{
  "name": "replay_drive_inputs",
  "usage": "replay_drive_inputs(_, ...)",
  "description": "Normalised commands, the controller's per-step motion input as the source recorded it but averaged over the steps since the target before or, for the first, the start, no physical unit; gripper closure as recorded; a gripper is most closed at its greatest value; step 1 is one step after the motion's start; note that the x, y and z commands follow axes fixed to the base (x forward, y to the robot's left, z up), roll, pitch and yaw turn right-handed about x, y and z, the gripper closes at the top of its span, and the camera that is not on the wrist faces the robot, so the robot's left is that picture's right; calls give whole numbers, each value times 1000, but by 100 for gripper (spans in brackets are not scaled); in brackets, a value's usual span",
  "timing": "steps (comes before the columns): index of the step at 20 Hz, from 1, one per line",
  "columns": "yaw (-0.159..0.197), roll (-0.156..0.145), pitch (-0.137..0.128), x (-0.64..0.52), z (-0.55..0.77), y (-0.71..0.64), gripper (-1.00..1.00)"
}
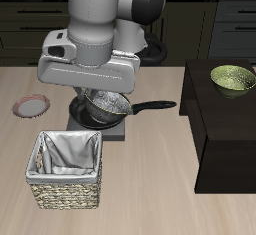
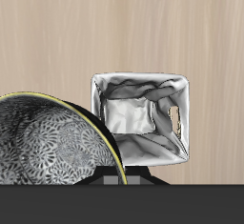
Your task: Place the black bowl in the basket
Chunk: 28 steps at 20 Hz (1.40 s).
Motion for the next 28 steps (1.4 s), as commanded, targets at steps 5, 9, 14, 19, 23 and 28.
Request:
replay_drive_inputs(5,-11,-58,-12,147,13,-529,100)
replay_drive_inputs(9,2,-25,-1,116,-52,-357,100)
replay_drive_inputs(14,8,10,2,37,-37,-175,100)
replay_drive_inputs(19,38,12,-2,14,-126,-189,100)
replay_drive_inputs(23,-14,-14,28,96,-177,-63,100)
replay_drive_inputs(28,10,-17,53,175,-438,-100,100)
